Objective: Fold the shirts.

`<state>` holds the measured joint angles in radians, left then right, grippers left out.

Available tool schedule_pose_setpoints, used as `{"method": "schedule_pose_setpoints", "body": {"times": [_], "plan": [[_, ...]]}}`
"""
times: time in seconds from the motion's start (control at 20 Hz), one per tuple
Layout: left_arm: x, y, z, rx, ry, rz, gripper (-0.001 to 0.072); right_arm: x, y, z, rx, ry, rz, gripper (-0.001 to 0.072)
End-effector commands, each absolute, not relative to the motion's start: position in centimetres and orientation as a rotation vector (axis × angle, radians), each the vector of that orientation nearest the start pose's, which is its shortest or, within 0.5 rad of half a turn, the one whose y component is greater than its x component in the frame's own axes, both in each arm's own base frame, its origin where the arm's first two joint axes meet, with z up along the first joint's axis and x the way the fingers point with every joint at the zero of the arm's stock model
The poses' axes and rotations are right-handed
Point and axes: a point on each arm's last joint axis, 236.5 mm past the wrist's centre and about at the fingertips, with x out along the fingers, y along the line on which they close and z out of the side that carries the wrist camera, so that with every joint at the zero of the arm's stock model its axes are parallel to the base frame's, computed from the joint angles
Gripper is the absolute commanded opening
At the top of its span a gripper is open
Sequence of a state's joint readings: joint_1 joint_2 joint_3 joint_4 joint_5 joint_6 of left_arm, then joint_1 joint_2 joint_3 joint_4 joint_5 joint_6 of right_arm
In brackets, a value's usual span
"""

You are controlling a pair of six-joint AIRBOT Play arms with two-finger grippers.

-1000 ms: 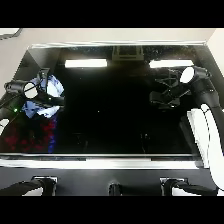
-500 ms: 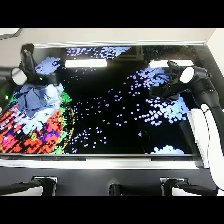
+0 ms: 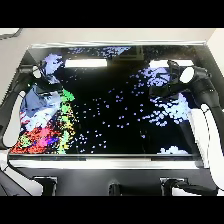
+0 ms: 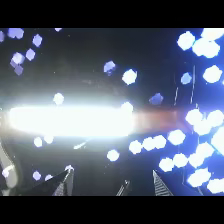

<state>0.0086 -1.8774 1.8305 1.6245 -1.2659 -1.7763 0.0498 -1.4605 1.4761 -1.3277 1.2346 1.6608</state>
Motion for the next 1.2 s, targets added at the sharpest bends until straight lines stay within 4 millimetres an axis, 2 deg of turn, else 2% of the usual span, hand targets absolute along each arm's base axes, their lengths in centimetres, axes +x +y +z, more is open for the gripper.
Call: {"method": "schedule_pose_setpoints", "body": {"times": [0.0, 0.1, 0.25, 0.45, 0.5, 0.6, 0.65, 0.7, 0.75, 0.85, 0.95, 1.0, 1.05, 1.15], "plan": [[52.7, 2.8, -6.8, -0.099, 1.340, 0.212, 0.0720, 43.6, 7.6, 4.7, 0.255, 1.257, 0.142, 0.0605], [53.4, 3.9, -6.7, -0.060, 1.308, 0.233, 0.0720, 43.5, 7.6, 4.7, 0.255, 1.259, 0.142, 0.0605], [53.1, 4.6, -7.2, -0.027, 1.321, 0.253, 0.0720, 43.5, 7.6, 4.7, 0.255, 1.259, 0.142, 0.0605], [51.4, 4.6, -9.5, -0.023, 1.419, 0.265, 0.0720, 43.0, 7.6, 4.5, 0.253, 1.283, 0.144, 0.0605], [50.8, 4.6, -10.0, -0.021, 1.451, 0.270, 0.0692, 42.7, 7.6, 4.4, 0.252, 1.294, 0.144, 0.0605], [50.1, 4.4, -10.6, -0.026, 1.488, 0.266, 0.0458, 42.3, 7.7, 4.3, 0.250, 1.312, 0.146, 0.0605], [50.1, 4.3, -10.4, -0.030, 1.485, 0.263, 0.0261, 42.2, 7.7, 4.3, 0.249, 1.316, 0.146, 0.0605], [50.2, 4.0, -9.9, -0.043, 1.475, 0.255, 0.0100, 42.2, 7.7, 4.3, 0.249, 1.317, 0.146, 0.0605], [50.8, 3.5, -8.8, -0.066, 1.442, 0.239, 0.0030, 42.2, 7.6, 4.3, 0.249, 1.315, 0.146, 0.0605], [53.4, 2.3, -4.5, -0.119, 1.297, 0.194, 0.0029, 42.6, 7.6, 4.4, 0.250, 1.301, 0.145, 0.0605], [56.0, 1.0, 2.6, -0.159, 1.097, 0.142, 0.0029, 42.7, 7.6, 4.4, 0.248, 1.293, 0.144, 0.0605], [56.7, 0.0, 6.9, -0.172, 0.995, 0.111, 0.0028, 42.7, 7.6, 4.4, 0.240, 1.293, 0.148, 0.0605], [56.8, -1.0, 11.0, -0.172, 0.902, 0.084, 0.0028, 42.6, 7.6, 4.4, 0.228, 1.297, 0.158, 0.0605], [55.3, -3.6, 19.2, -0.162, 0.735, 0.021, 0.0028, 42.0, 7.6, 4.3, 0.224, 1.320, 0.160, 0.0605]]}}
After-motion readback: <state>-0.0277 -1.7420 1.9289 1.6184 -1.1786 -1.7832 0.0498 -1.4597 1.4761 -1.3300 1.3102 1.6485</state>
